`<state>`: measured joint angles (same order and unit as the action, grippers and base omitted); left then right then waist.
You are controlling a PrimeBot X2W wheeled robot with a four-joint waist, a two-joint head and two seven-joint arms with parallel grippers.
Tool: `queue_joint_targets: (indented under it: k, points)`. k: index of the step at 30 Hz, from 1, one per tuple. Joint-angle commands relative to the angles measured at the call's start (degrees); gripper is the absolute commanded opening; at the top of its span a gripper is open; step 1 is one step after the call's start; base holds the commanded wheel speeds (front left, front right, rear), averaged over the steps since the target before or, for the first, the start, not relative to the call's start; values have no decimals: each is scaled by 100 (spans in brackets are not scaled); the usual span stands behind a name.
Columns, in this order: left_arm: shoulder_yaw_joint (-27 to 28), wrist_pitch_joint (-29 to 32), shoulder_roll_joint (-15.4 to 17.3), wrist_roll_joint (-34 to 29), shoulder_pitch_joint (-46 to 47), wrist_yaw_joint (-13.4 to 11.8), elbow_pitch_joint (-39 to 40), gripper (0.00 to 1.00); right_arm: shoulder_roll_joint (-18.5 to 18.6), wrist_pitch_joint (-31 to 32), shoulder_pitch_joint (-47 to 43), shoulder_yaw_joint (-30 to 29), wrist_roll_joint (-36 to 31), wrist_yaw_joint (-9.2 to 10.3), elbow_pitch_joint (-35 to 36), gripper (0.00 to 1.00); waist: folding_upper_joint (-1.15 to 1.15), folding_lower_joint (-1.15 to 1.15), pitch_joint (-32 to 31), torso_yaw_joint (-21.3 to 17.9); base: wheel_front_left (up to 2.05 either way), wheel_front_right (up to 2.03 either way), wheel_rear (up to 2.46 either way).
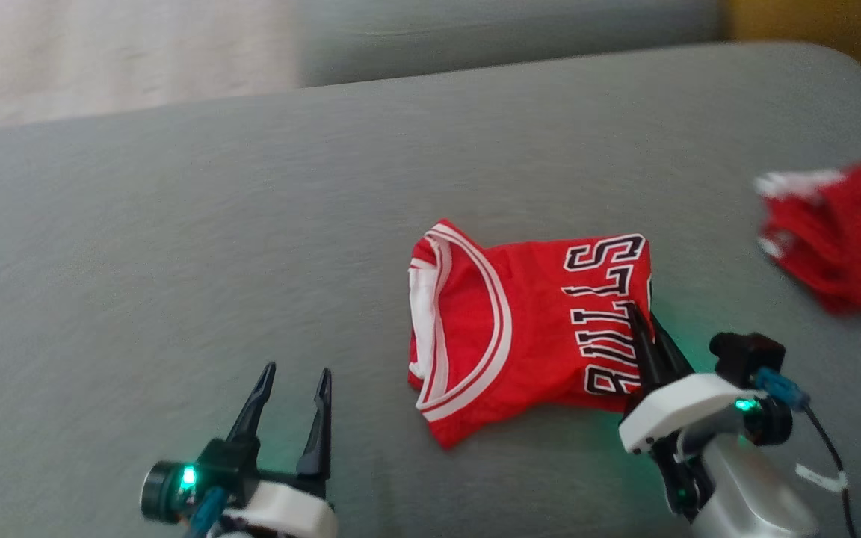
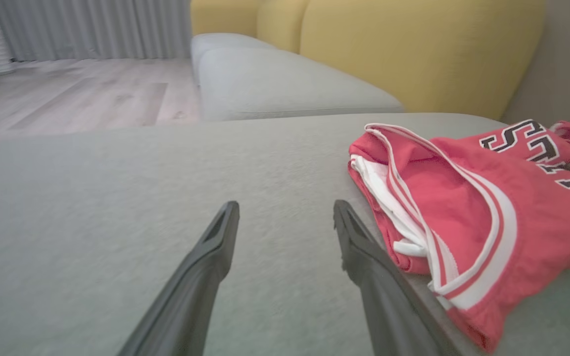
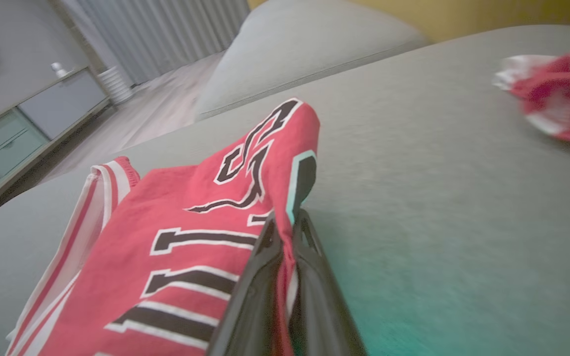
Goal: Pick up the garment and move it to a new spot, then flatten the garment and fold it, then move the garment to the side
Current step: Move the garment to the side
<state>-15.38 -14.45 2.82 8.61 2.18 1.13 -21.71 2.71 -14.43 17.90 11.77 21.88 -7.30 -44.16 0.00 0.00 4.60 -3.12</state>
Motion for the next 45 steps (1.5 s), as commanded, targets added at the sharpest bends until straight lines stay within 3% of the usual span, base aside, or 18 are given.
queue_joint_targets:
  k: [1,7,14,20,28,35,36,37,41,45]
  points:
    - [116,-55,6,34,278,1,202,100,17,-55,-25,84,-59,-19,211,0,0,0,64,-852,0,0,0]
    - [-59,-55,6,36,471,-10,184,100,17,-56,-114,-91,-229,-19,612,0,0,0,201,-1555,0,0,0]
    - [-136,-55,6,0,561,8,148,100,17,-56,100,-415,-594,-19,819,0,0,0,349,-1807,0,0,0]
    - [-151,-55,6,-67,567,58,91,100,267,30,1079,-740,-1455,-19,700,0,0,0,462,-1618,0,0,0]
    - [-110,-55,6,-198,545,85,46,100,1150,435,2386,-1116,-2378,-19,-44,0,0,0,556,-1227,0,0,0]
    - [-141,-55,6,-213,622,109,36,100,1798,695,2912,-2190,-3372,-19,-728,0,0,0,623,-886,0,0,0]
    - [-140,-55,6,-218,632,108,34,100,1812,702,2934,-2371,-3526,-19,-760,42,0,0,636,-852,0,0,0]
    - [-133,-55,6,-224,638,111,31,100,1802,697,2958,-2568,-3649,-19,-782,100,0,0,645,-823,0,0,0]
    - [-80,-55,6,-236,643,104,23,100,1663,497,3016,-3010,-4016,-19,-727,100,0,0,651,-742,0,0,0]
    - [40,-55,6,-214,608,65,31,100,1185,158,3037,-3107,-4294,-19,-673,100,0,0,604,-676,0,0,0]
